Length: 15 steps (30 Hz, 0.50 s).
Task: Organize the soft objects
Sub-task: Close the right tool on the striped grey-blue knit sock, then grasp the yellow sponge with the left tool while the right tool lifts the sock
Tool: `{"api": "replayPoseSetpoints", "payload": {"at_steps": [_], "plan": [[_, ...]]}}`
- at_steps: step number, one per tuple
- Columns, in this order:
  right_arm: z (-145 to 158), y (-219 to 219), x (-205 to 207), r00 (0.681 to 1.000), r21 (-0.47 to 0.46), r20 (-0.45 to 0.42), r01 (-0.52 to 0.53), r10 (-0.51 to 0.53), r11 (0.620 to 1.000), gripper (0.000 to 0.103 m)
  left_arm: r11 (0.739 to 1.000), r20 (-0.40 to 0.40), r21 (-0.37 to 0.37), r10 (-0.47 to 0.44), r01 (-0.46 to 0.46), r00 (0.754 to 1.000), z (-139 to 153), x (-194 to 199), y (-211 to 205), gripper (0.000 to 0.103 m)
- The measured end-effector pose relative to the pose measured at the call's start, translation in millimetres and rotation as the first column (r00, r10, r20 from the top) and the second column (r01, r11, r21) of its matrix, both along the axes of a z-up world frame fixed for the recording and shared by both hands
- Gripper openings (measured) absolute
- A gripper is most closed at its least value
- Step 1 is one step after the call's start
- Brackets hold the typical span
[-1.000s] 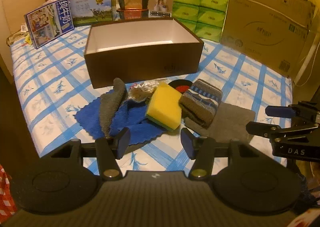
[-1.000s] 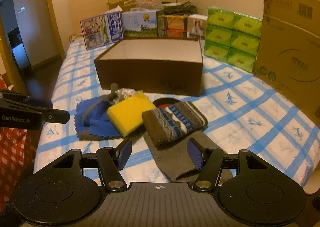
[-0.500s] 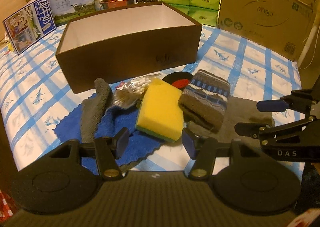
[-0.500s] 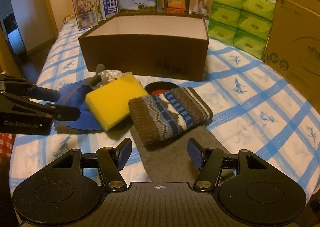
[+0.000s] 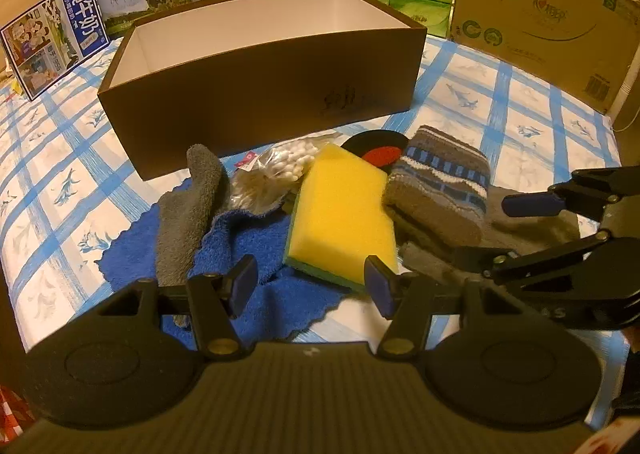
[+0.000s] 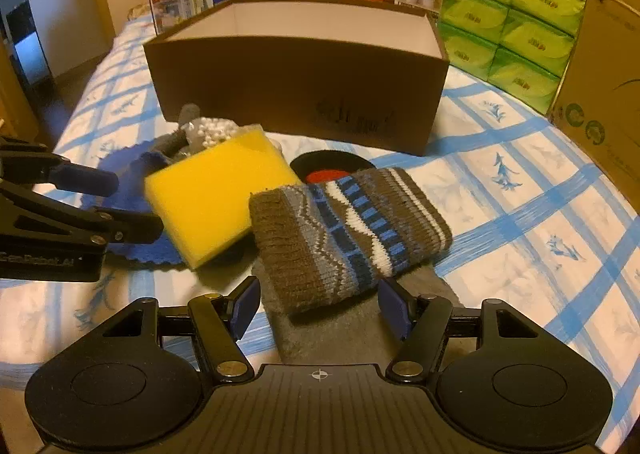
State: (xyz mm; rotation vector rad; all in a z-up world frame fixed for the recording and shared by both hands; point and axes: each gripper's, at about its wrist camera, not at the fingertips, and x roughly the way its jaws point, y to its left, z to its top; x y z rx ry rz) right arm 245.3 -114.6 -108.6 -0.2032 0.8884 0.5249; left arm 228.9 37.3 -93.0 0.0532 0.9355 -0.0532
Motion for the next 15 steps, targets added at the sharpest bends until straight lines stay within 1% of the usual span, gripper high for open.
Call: {"api": "replayPoseSetpoints", "payload": {"at_steps": [4, 6, 7, 8, 10, 12, 15], "plan": [[-11.9, 6.7, 7.4, 1.0, -0.032, 0.002, 0.006, -0.006, 0.999, 0.065, 1.0, 0.001, -0.002, -0.006, 0.006, 1.0, -1.6, 3.5, 0.1, 0.056], [-16.3, 5.9, 9.9, 1.0, -0.03, 0.006, 0.012, -0.011, 0.999, 0.065, 1.0, 0.002, -0.005, -0.012, 0.012, 1.0, -1.7, 4.6, -0.7, 0.057], [-17.0, 3.7, 10.9, 1.0, -0.018, 0.006, 0.019, -0.019, 1.0, 0.061, 1.0, 0.004, -0.006, -0.015, 0.015, 1.0, -1.6, 4.9, -1.2, 0.058], [-16.7, 1.6, 11.2, 1.0, -0.001, 0.007, 0.023, -0.023, 1.0, 0.056, 1.0, 0.006, -0.007, -0.018, 0.018, 1.0, -1.4, 5.3, -1.9, 0.059], [-16.1, -3.2, 12.6, 1.0, 0.025, -0.004, 0.022, -0.022, 0.999, 0.022, 1.0, 0.012, -0.009, -0.026, 0.026, 1.0, -0.7, 5.6, -3.6, 0.063], [-14.1, -8.1, 12.8, 0.999, 0.051, -0.013, 0.033, -0.032, 0.998, 0.01, 0.999, 0.016, -0.007, -0.036, 0.037, 0.999, -0.1, 6.6, -6.2, 0.064], [-4.0, -17.3, 9.4, 0.998, 0.101, 0.016, 0.055, -0.057, 0.993, 0.008, 0.999, 0.023, -0.001, -0.054, 0.054, 0.998, 0.4, 7.9, -11.2, 0.068]]}}
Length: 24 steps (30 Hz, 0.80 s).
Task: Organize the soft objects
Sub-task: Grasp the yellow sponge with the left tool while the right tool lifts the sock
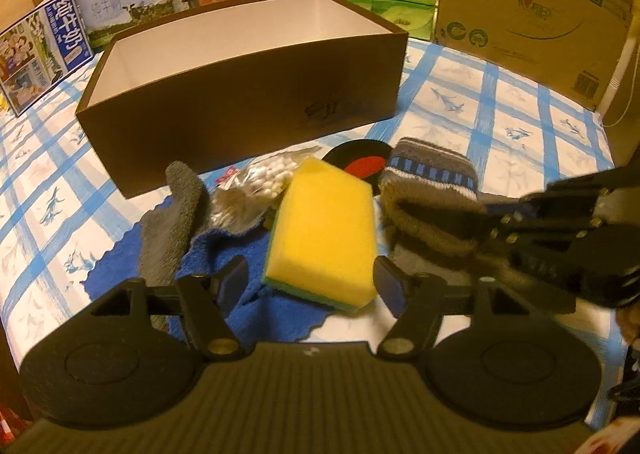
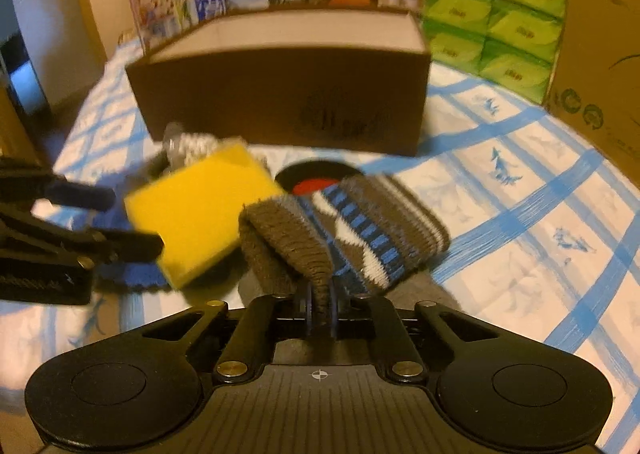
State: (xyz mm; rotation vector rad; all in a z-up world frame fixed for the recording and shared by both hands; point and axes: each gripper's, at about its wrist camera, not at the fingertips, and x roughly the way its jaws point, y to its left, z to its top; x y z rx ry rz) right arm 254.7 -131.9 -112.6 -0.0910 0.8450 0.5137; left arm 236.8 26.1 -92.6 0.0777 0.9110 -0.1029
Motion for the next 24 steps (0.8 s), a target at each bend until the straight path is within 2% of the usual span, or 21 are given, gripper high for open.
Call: {"api": "replayPoseSetpoints", "payload": {"at_steps": [7, 10, 20, 24], "plan": [[33.2, -30.2, -2.4, 0.991, 0.094, 0.077, 0.105, -0.112, 0.99, 0.007, 0.999, -0.009, 0.033, -0.032, 0.032, 0.999, -6.6, 10.5, -13.9, 0.071], [40.8, -44.3, 0.0, 0.985, 0.1, 0.086, 0.142, -0.151, 0.985, 0.007, 0.997, -0.012, 0.064, -0.048, 0.049, 0.999, -10.8, 17.4, -19.5, 0.071], [31.1, -73.7, 5.0, 0.976, 0.103, 0.042, 0.209, -0.214, 0.973, 0.008, 0.974, -0.028, 0.205, -0.093, 0.097, 0.995, -35.2, 38.3, -38.1, 0.073], [31.3, -74.2, 3.1, 0.977, 0.106, 0.044, 0.202, -0.208, 0.974, 0.008, 0.967, -0.023, 0.236, -0.095, 0.098, 0.995, -40.2, 38.8, -39.0, 0.068]]}}
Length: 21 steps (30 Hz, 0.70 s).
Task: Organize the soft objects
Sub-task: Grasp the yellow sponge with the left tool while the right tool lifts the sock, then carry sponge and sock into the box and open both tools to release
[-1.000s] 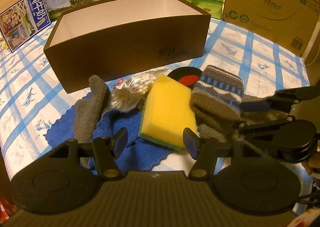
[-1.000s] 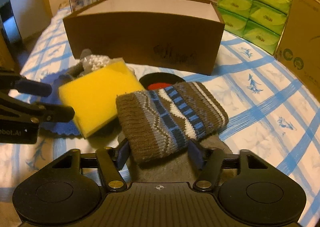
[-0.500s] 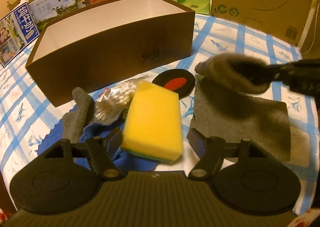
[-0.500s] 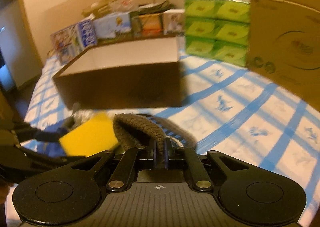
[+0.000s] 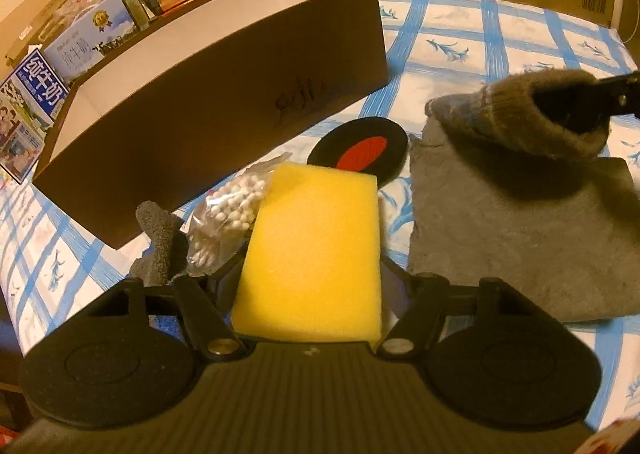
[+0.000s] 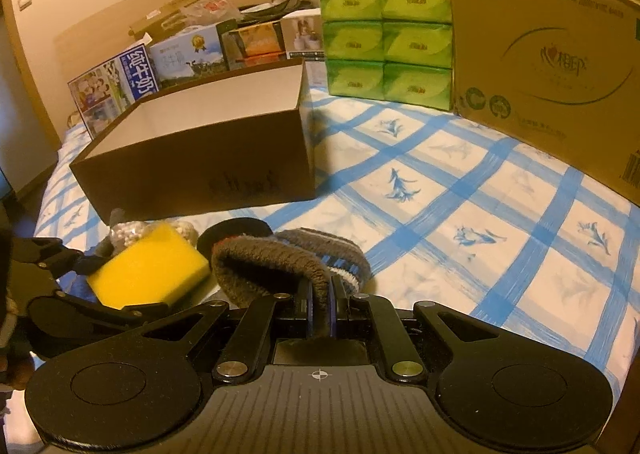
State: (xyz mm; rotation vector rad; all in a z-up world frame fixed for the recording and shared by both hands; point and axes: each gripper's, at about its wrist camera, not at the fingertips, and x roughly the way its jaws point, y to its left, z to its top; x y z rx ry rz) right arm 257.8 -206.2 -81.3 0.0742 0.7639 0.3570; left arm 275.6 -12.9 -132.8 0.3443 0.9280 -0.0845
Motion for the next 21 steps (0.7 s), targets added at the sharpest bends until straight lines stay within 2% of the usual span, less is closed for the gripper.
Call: {"api": "replayPoseSetpoints", "payload": {"at_steps": [11, 15, 21], "plan": [[29.7, 3.9, -11.8, 0.996, 0.014, 0.092, -0.015, 0.013, 1.0, 0.007, 0.992, 0.094, -0.116, -0.038, 0.049, 0.995, 48.3, -33.4, 3.8, 0.066], [46.1, 3.5, -16.8, 0.992, 0.025, 0.127, -0.027, 0.024, 0.999, 0.007, 0.987, 0.113, -0.156, -0.021, 0.038, 0.993, 71.0, -44.3, 8.4, 0.066], [70.1, 6.6, -22.0, 0.983, 0.032, 0.175, -0.063, 0.056, 0.998, 0.007, 0.984, 0.141, -0.177, 0.032, -0.007, 0.99, 99.4, -47.4, 23.0, 0.066]]}}
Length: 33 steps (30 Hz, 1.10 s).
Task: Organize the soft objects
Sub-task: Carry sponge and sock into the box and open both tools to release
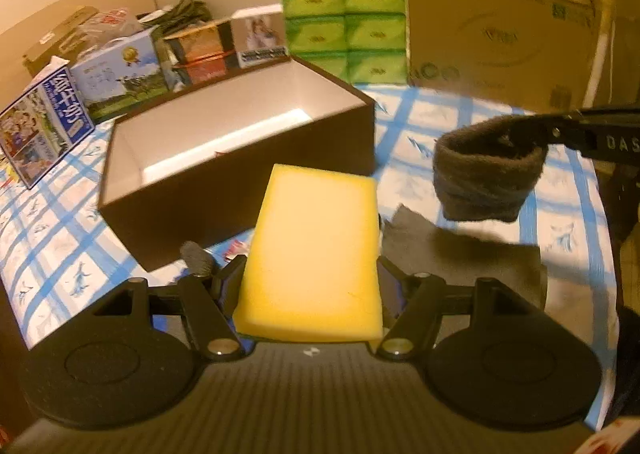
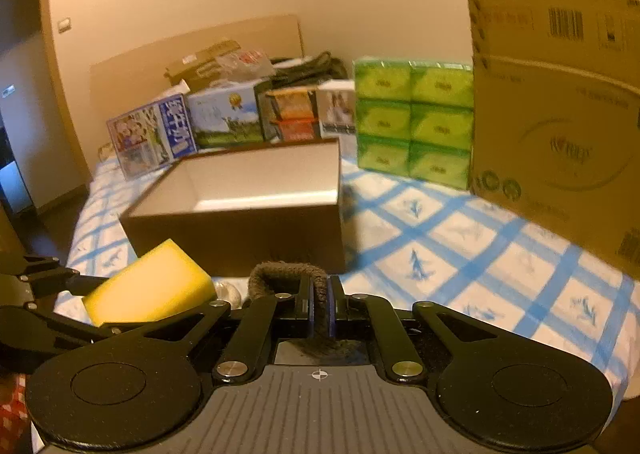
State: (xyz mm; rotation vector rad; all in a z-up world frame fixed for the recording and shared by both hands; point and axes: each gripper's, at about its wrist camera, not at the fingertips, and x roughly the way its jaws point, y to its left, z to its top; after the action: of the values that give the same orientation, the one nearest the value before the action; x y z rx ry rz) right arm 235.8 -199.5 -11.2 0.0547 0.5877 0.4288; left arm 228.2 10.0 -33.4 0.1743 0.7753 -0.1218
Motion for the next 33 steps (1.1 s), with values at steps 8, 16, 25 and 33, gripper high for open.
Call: {"api": "replayPoseSetpoints", "payload": {"at_steps": [8, 16, 25, 33], "plan": [[29.8, 14.0, 6.8, 0.996, 0.023, 0.06, -0.071, 0.07, 0.997, 0.006, 0.997, 0.027, -0.014, 0.072, -0.072, 0.997, 29.5, 9.4, 26.5, 0.066], [64.0, 34.0, 38.2, 0.98, 0.056, 0.143, -0.147, 0.138, 0.987, 0.006, 0.993, 0.047, -0.007, 0.118, -0.118, 0.992, 50.3, 40.9, 54.6, 0.066], [95.0, 64.2, 95.1, 0.962, 0.083, 0.201, -0.205, 0.185, 0.975, 0.006, 0.988, 0.048, -0.023, 0.155, -0.154, 0.987, 71.9, 99.6, 85.6, 0.066], [96.6, 93.1, 157.1, 0.96, 0.072, 0.194, -0.22, 0.203, 0.973, 0.006, 0.983, 0.015, -0.026, 0.184, -0.184, 0.983, 69.3, 155.6, 105.5, 0.066]]}}
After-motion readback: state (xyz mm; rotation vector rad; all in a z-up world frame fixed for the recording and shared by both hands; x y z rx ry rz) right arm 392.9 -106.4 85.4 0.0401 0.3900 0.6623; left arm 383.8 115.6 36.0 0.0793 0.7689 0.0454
